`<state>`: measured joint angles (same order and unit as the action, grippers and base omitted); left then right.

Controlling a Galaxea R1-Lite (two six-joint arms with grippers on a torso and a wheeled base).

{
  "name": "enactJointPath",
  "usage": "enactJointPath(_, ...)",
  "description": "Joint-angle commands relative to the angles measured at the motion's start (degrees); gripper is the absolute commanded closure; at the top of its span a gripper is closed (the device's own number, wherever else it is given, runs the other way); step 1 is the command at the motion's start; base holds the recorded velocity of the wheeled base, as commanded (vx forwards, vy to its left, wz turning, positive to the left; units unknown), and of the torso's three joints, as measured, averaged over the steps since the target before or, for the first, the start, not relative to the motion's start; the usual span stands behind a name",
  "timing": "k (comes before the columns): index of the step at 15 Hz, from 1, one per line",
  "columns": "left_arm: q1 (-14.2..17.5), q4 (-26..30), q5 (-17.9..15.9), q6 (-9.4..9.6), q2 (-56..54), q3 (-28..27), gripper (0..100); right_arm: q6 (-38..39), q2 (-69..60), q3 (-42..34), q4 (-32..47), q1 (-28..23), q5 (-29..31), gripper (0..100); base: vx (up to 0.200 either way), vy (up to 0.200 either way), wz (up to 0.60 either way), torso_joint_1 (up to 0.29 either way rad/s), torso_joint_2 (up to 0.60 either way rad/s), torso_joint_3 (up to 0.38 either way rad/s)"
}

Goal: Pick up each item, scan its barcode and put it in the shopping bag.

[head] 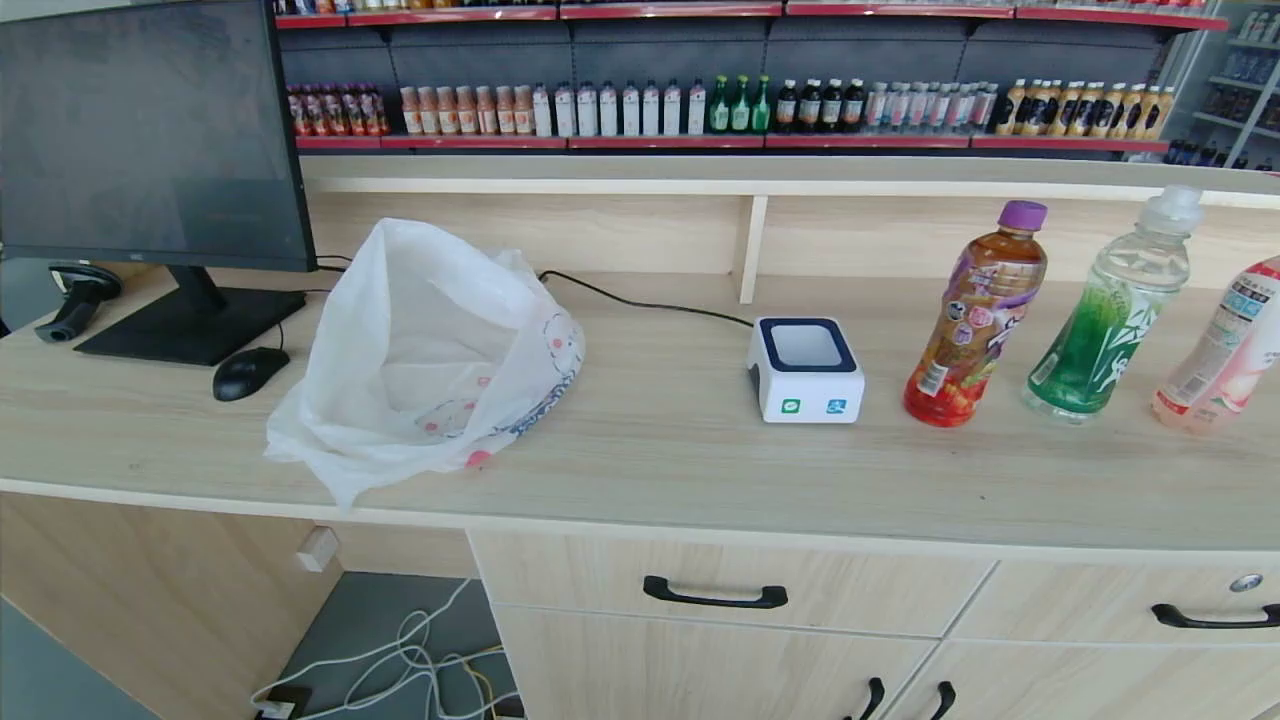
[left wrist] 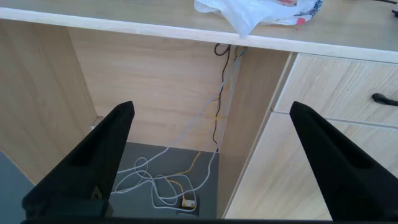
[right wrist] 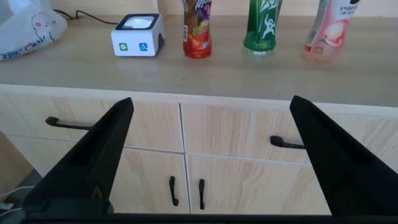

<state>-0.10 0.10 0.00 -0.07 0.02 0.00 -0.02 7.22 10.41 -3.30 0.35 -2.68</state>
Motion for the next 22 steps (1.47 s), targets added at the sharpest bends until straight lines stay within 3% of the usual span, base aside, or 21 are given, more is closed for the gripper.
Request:
enactJointPath(1,0.0,0.0,0.0,-0.01,0.0,0.0,0,1.2,23.9,10.7,-13.9,1.0,-0.4,0,0.0,0.0,0.0,0.0,0.0,0.0)
enactJointPath(4,0.0,0.0,0.0,0.16,0.0,0.0,0,2.6,47.4,10.9,-47.6,1.4,-0.4,0,0.0,0.0,0.0,0.0,0.0,0.0)
enactJointPath(11,0.0,0.0,0.0,0.07,0.0,0.0,0,3.5,76.8,10.9,-81.0,2.8,-0.4,0,0.0,0.0,0.0,0.0,0.0,0.0)
enactJointPath(15,0.0,0.0,0.0,0.07,0.0,0.0,0,-1.2,81.7,11.6,-82.0,3.8,-4.5,0,0.0,0.0,0.0,0.0,0.0,0.0)
enactJointPath(22,0.0,0.0,0.0,0.07,0.0,0.0,0,-3.8,88.8,12.9,-83.5,7.6,-2.2,0,0.0,0.0,0.0,0.0,0.0,0.0)
